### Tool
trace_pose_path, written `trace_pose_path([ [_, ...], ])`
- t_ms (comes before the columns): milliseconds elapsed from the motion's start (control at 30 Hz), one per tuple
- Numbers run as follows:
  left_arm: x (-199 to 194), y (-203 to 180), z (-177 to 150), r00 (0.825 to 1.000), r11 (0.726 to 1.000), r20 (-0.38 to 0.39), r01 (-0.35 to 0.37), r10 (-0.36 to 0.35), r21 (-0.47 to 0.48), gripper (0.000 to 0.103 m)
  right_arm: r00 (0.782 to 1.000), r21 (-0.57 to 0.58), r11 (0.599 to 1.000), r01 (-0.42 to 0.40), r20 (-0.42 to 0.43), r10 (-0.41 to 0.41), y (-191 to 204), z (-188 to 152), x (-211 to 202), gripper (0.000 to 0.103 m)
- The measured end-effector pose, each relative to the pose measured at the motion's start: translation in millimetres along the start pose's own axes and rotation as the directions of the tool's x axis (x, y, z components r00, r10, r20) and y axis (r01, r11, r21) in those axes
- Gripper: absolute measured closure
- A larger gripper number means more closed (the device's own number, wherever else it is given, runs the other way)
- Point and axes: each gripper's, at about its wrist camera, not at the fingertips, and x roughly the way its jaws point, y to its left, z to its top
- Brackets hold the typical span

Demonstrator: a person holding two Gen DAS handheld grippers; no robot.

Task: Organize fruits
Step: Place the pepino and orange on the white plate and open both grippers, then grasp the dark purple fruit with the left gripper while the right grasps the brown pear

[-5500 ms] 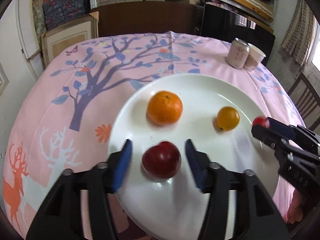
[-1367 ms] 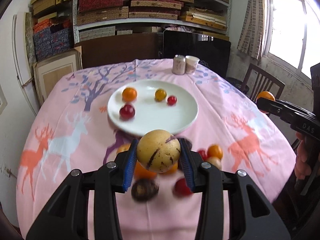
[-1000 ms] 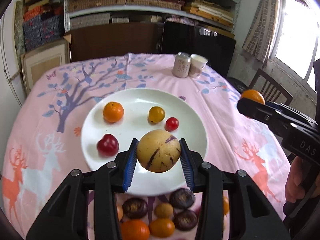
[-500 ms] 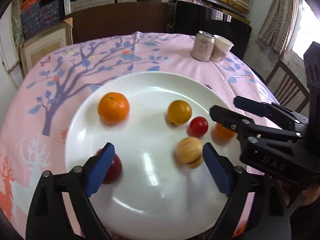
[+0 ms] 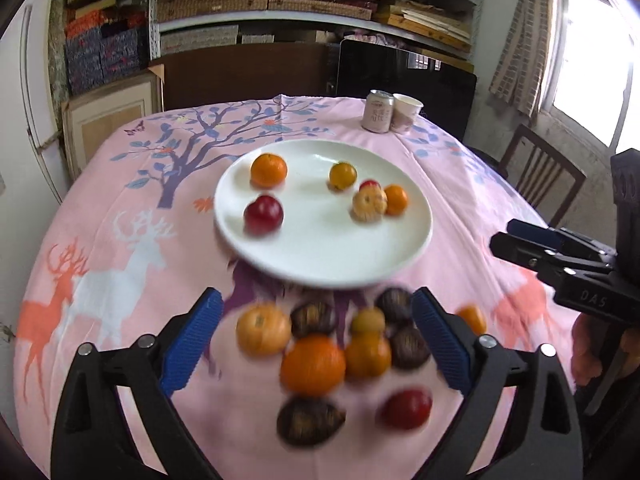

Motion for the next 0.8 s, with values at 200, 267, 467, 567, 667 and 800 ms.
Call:
trace_pose_path([
  [200, -7.5, -9.9, -68.1, 0.996, 0.998, -0.067, -0.054, 0.056, 0.030, 0.004, 0.999, -0.059, 0.998, 0.030, 0.027, -0.029, 24.7, -74.1, -35.3, 0.035],
  [267, 0.7, -3.7, -75.5, 0.994, 0.998, -0.098, -0.053, 0.052, -0.013, 0.005, 1.000, -0.084, 0.996, 0.023, 0.009, -0.023, 32.5, -84.3, -38.8, 0.035],
  [467, 21.3, -5.1, -71.7, 0.980, 0.992, -0.149, -0.128, 0.130, 0.023, 0.005, 0.999, -0.113, 0.993, 0.033, 0.032, -0.030, 44.9, -77.9, -48.7, 0.035],
  [567, 33.6, -4.3, -70.9, 0.967, 0.988, -0.201, -0.155, 0.155, 0.017, 0.005, 0.999, -0.127, 0.991, 0.032, 0.046, -0.026, 49.6, -77.9, -53.8, 0.035],
  [667, 34.5, -8.1, -72.8, 0.971, 0.991, -0.199, -0.130, 0.134, 0.037, 0.023, 0.999, -0.126, 0.991, 0.034, 0.029, -0.030, 48.9, -79.2, -50.8, 0.035],
  [800, 28.4, -14.9, -76.0, 0.980, 0.993, -0.163, -0.104, 0.112, 0.056, 0.057, 0.999, -0.117, 0.992, 0.039, 0.003, -0.038, 45.9, -81.8, -43.8, 0.035],
])
